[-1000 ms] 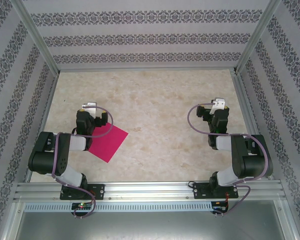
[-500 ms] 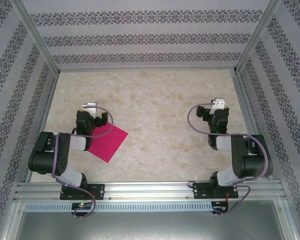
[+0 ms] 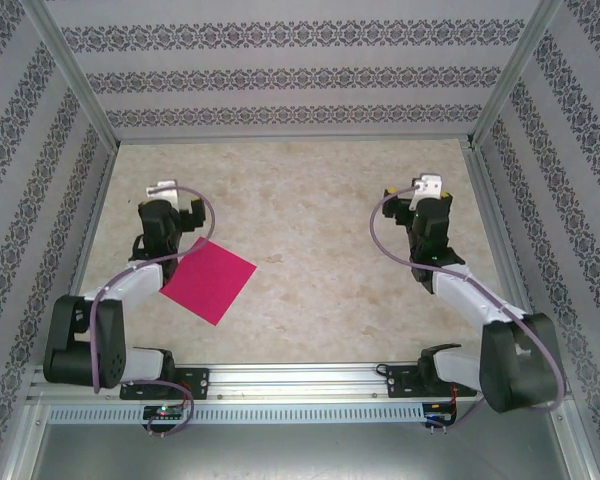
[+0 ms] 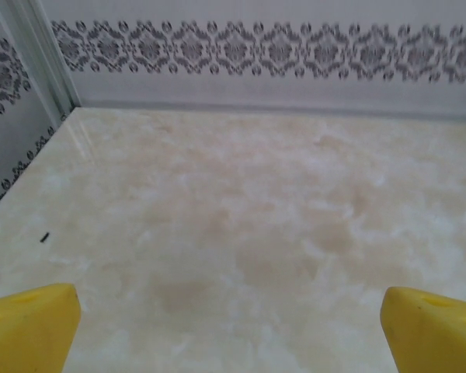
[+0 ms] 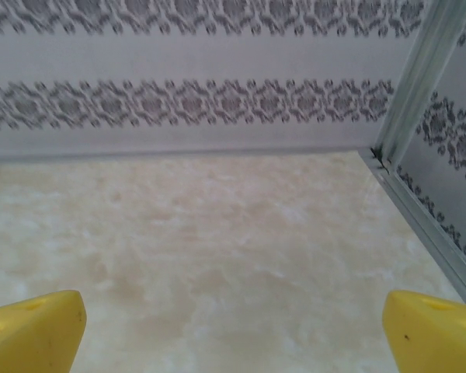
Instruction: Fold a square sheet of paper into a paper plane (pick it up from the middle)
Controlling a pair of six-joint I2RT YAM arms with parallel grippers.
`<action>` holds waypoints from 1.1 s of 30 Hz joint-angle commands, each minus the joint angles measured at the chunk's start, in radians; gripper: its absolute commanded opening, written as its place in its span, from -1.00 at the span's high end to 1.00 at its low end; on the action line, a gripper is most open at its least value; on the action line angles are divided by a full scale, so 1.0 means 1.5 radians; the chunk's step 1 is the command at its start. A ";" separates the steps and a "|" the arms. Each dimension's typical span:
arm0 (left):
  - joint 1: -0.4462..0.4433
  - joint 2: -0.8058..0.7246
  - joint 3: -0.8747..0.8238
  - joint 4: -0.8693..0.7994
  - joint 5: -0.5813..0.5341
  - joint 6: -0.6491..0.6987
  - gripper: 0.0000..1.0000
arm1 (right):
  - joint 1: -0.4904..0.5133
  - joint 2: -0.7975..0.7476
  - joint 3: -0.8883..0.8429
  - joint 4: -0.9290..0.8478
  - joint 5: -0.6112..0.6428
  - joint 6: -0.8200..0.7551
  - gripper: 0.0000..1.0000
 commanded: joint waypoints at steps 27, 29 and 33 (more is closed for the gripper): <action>0.068 -0.079 0.357 -0.648 0.052 -0.211 -1.00 | 0.563 0.626 0.759 -0.669 0.047 0.125 -0.96; 0.070 -0.079 0.357 -0.646 0.053 -0.212 -1.00 | 0.567 0.659 0.800 -0.694 0.036 0.120 -0.96; 0.076 -0.078 0.355 -0.642 0.056 -0.212 -1.00 | 0.579 0.724 0.877 -0.741 0.026 0.110 -0.96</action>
